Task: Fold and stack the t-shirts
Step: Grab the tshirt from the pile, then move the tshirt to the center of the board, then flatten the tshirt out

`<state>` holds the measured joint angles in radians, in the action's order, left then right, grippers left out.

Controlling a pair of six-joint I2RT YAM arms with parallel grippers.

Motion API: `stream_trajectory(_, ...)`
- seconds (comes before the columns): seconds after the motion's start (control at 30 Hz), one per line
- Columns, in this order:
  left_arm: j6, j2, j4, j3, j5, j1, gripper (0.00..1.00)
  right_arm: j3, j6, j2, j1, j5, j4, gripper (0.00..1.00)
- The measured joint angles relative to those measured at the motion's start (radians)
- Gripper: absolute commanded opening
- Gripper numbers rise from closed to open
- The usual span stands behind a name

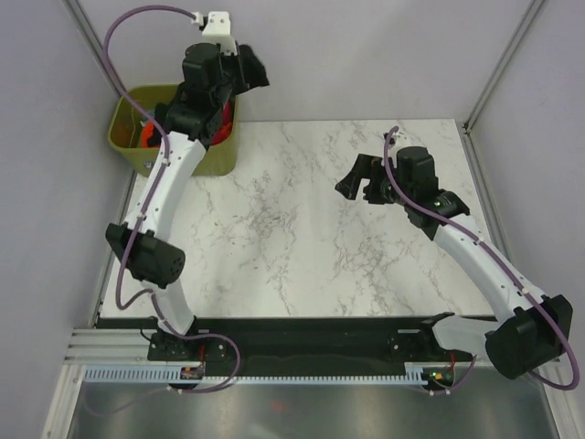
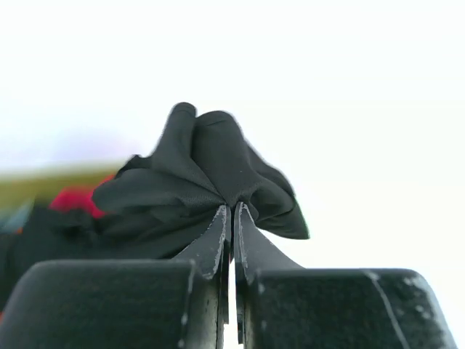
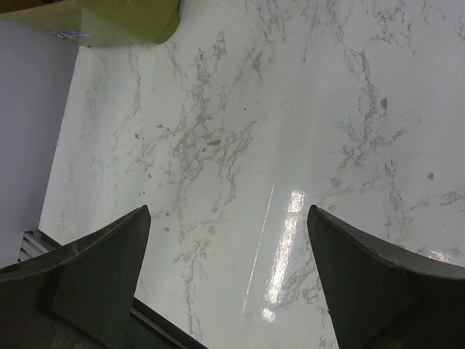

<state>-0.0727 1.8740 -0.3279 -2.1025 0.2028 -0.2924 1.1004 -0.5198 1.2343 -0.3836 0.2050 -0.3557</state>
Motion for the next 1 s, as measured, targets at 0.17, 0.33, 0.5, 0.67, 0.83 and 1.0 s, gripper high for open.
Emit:
stream_trajectory(0.17,0.002,-0.272,0.073,0.055,-0.103,-0.144,0.02,0.0,0.0,-0.056,0.0,-0.019,-0.013,0.98)
stream_trajectory(0.33,-0.085,-0.581,0.143,0.313,-0.245,-0.16,0.02,0.0,0.0,-0.101,-0.001,-0.064,-0.066,0.98)
stream_trajectory(0.5,-0.236,-0.83,0.216,0.764,-0.373,-0.163,0.1,-0.003,0.0,-0.164,-0.001,-0.114,-0.135,0.98)
stream_trajectory(0.67,-0.406,-0.891,0.177,1.287,-0.483,-0.167,0.54,-0.09,-0.022,-0.256,-0.001,-0.175,-0.168,0.98)
stream_trajectory(0.83,-0.437,-0.871,-0.05,1.426,-0.457,-0.17,0.64,-0.237,-0.135,-0.259,-0.001,-0.277,-0.211,0.92)
stream_trajectory(1.0,-0.43,-0.887,-0.101,1.313,-0.396,-0.179,0.69,-0.341,-0.252,-0.193,-0.001,-0.312,-0.252,0.77)
